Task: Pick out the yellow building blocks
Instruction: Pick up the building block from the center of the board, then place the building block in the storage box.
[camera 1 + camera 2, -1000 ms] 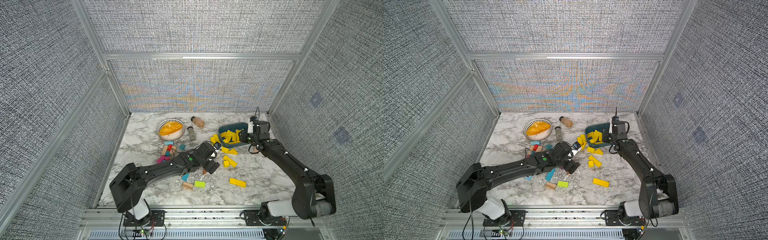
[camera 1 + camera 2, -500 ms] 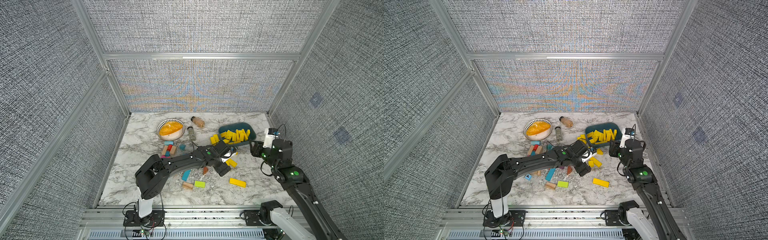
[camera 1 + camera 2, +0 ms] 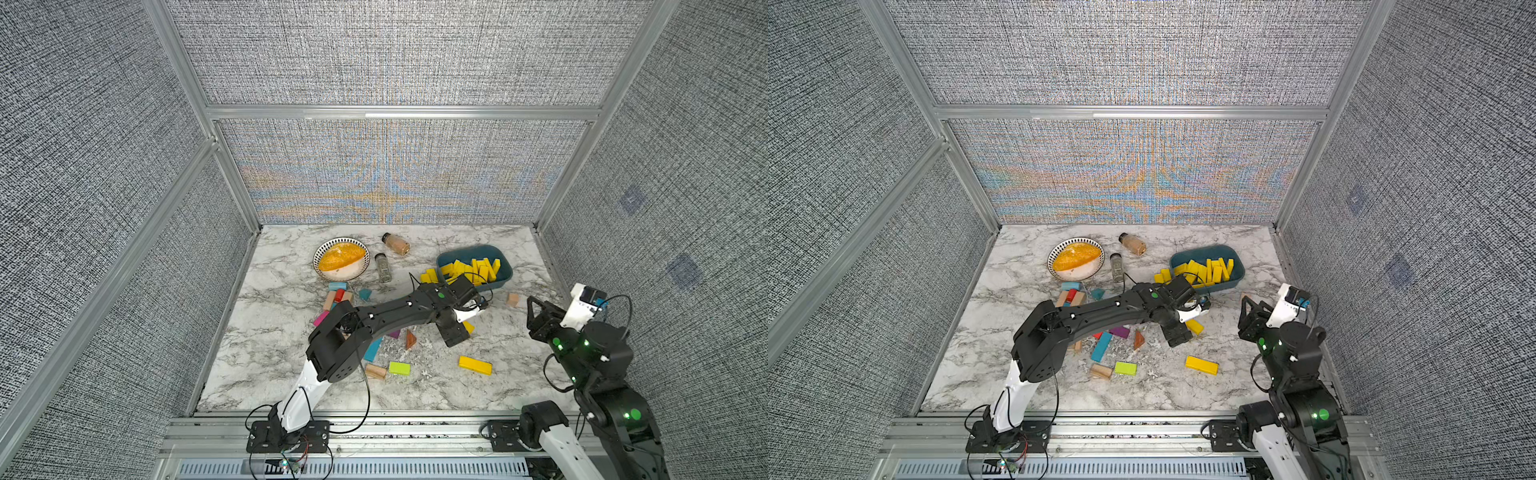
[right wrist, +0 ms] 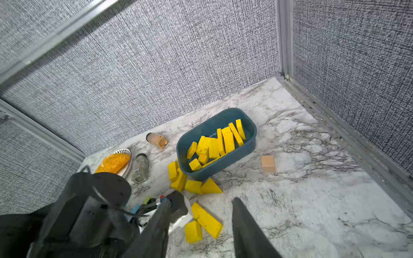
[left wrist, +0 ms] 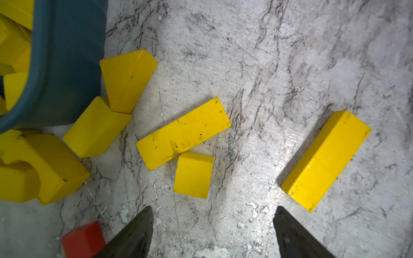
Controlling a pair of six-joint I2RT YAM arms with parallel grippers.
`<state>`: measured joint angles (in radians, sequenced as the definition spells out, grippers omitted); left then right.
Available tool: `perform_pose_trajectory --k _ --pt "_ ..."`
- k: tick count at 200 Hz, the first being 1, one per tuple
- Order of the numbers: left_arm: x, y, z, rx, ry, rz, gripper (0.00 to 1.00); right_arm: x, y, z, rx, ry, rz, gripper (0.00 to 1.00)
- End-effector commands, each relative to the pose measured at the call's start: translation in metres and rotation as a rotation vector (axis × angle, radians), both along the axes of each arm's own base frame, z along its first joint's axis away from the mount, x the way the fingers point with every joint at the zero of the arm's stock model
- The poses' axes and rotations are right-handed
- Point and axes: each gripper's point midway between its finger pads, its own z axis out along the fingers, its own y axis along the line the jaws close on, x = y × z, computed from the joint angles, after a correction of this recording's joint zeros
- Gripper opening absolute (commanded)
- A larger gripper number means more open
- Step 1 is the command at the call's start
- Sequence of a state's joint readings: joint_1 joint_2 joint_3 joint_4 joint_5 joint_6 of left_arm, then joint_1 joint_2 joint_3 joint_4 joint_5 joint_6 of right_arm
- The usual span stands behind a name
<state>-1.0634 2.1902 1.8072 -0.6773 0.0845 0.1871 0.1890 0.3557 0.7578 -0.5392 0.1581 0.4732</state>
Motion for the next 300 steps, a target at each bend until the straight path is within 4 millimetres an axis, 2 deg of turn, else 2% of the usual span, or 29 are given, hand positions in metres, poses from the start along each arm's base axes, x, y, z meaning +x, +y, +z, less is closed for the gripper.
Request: perform_pose_trajectory --k 1,40,62,118,163,208,251,300 --pt "0.002 0.003 -0.007 0.038 0.005 -0.021 0.84 -0.008 -0.007 0.003 0.014 -0.023 -0.035 0.46" --pt "0.008 0.003 -0.018 0.070 0.008 -0.024 0.73 -0.016 -0.006 0.015 0.026 -0.100 -0.016 0.46" --pt "0.014 0.005 -0.026 0.080 0.015 -0.007 0.68 -0.014 -0.001 0.013 0.043 -0.098 0.006 0.46" --pt "0.009 0.002 -0.039 0.083 0.064 -0.018 0.56 -0.010 0.003 0.006 0.050 -0.074 0.019 0.47" --pt "0.010 -0.001 -0.040 0.069 0.075 -0.029 0.52 -0.009 0.003 0.001 0.047 -0.058 0.018 0.47" --pt "0.010 -0.001 -0.043 0.069 0.082 -0.027 0.39 -0.008 0.003 0.000 0.043 -0.052 0.019 0.47" --pt "0.011 0.003 -0.024 0.032 0.054 0.007 0.27 -0.005 0.002 -0.007 0.035 -0.036 0.014 0.47" --pt "0.020 0.021 0.035 -0.082 -0.062 0.136 0.25 0.013 0.007 -0.028 0.024 0.024 0.022 0.47"
